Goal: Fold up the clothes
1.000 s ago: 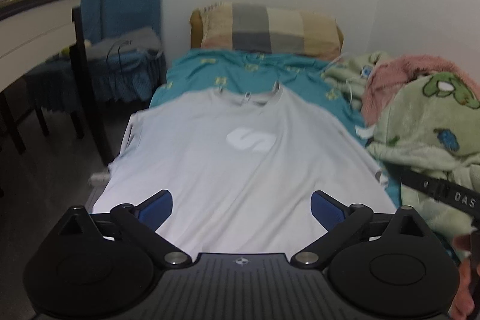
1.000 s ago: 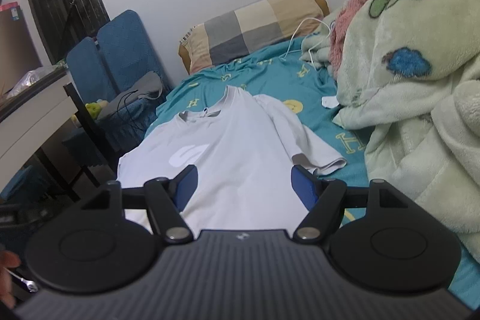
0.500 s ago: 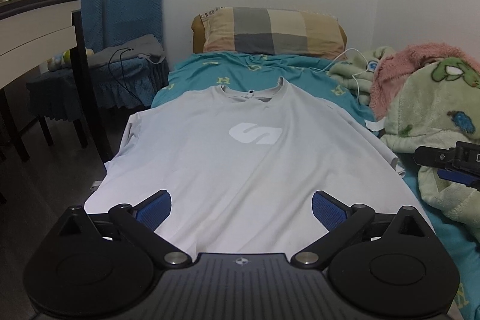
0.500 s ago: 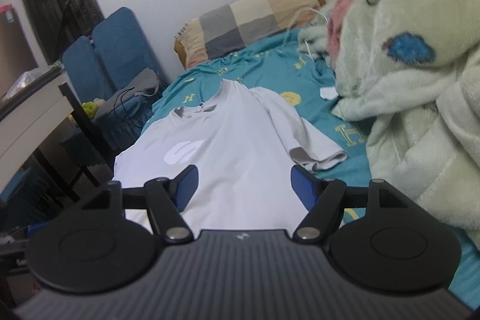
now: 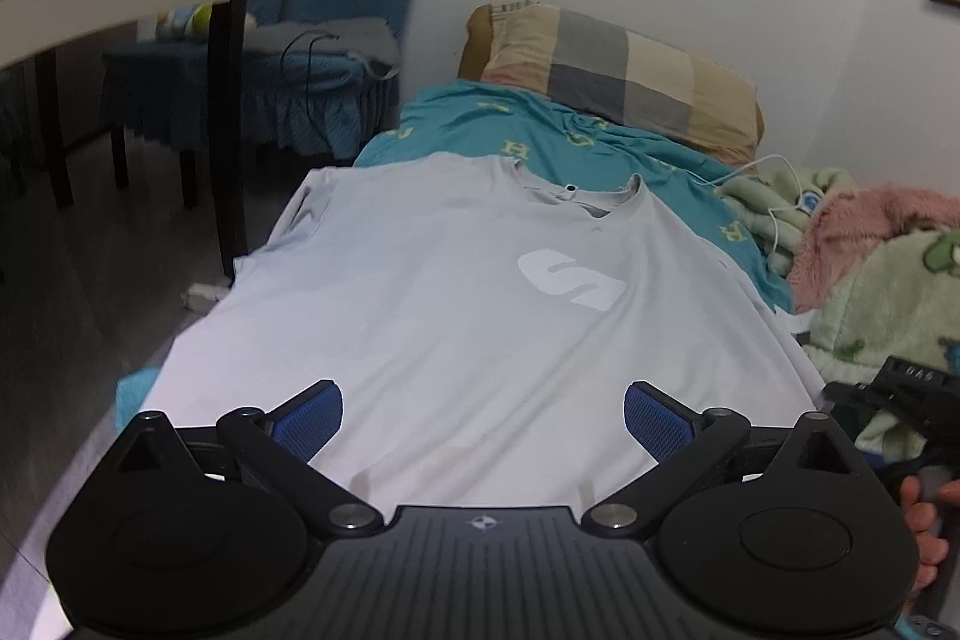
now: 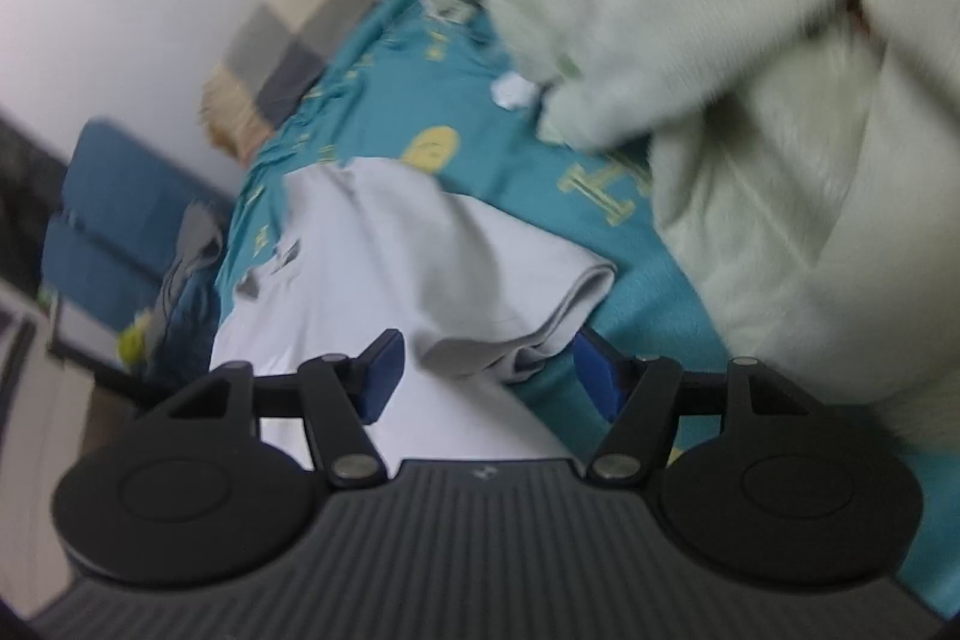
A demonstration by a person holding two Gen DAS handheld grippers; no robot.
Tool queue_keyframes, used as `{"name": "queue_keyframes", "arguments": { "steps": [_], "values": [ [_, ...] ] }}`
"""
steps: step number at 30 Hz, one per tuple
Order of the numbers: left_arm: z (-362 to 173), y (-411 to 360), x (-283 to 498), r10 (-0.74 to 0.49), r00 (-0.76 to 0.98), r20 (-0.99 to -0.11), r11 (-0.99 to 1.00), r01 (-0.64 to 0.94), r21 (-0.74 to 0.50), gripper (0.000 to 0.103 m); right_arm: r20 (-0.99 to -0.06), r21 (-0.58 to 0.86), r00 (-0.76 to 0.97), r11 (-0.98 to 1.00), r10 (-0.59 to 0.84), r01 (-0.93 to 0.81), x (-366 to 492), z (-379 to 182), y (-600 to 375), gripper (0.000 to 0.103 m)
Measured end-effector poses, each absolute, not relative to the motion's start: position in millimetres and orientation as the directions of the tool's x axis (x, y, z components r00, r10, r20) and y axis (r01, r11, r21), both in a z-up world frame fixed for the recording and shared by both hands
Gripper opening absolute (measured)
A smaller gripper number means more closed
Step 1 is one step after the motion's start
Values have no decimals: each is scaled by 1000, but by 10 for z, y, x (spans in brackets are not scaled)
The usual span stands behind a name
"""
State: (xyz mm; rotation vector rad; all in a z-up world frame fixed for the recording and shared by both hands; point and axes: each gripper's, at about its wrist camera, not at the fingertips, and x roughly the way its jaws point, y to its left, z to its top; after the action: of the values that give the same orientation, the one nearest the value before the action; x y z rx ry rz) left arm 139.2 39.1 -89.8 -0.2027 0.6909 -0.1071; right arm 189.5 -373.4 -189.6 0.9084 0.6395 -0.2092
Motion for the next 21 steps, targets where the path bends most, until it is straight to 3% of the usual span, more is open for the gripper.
{"name": "queue_keyframes", "arguments": {
  "steps": [10,16,21],
  "values": [
    [-977,684,1548,-199,737,-647,930,-66,-362,101,-474,733,876,591,88,337,1798,-1740,-3626,65],
    [-992,672,1512,-198,729,-655,931,-70,-359,101,-499,742,854,582,148,332,1921,-1797,-3555,65],
    [-1019,651,1502,-189,728,-659,933,-76,-353,101,-541,740,826,557,158,377,1983,-1901,-3575,51]
  ]
}}
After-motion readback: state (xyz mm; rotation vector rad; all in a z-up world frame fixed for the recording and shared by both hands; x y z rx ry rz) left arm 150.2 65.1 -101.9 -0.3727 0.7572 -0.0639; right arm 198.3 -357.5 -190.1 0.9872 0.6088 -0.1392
